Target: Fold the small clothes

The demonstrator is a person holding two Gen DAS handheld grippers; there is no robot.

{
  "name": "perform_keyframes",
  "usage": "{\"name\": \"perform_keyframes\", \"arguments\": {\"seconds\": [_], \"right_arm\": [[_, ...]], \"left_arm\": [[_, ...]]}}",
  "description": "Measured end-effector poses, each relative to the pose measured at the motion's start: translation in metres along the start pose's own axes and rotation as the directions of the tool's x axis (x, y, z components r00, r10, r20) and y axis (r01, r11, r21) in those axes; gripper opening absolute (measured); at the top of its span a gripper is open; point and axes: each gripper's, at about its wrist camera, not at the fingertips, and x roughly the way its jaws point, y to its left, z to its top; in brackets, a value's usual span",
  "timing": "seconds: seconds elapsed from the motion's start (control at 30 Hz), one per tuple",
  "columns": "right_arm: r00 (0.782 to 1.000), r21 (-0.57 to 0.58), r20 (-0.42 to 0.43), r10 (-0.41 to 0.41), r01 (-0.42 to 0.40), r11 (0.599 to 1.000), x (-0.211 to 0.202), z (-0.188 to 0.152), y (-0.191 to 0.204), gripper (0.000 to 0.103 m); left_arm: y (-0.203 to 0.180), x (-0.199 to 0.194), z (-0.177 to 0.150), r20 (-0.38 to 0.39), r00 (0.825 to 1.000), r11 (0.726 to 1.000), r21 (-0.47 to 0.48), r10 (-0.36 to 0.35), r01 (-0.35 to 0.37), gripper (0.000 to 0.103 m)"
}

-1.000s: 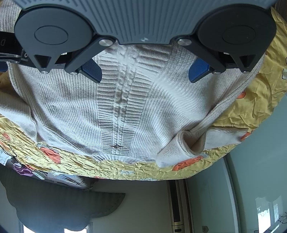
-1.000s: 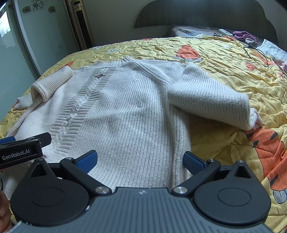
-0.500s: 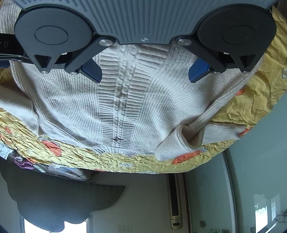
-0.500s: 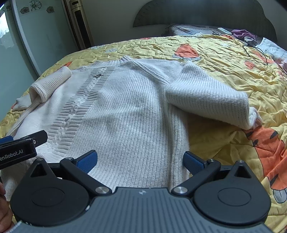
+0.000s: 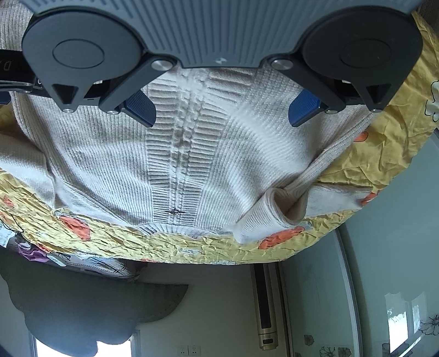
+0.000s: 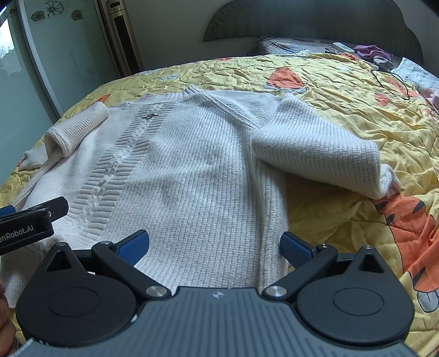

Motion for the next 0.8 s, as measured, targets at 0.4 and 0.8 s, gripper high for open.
{"name": "perform_keyframes", "arguments": {"seconds": [0.4, 0.8], "right_arm": [[0.999, -0.035, 0.041, 0.013, -0.011, 0.999, -0.003, -0.001, -0.006, 0.103], [0.995, 0.050, 0.036, 0.088, -0.090, 0.995, 0.022, 0.033, -0.077, 0.103]], "left_arm": [[0.001, 0.004, -0.002, -0.021, 0.999, 1.000, 0.003, 0.031, -0.031, 0.103], [-0.018, 0.003, -0.001, 0.009, 1.000, 0.998, 0.058, -0.011, 0.011, 0.103]]}}
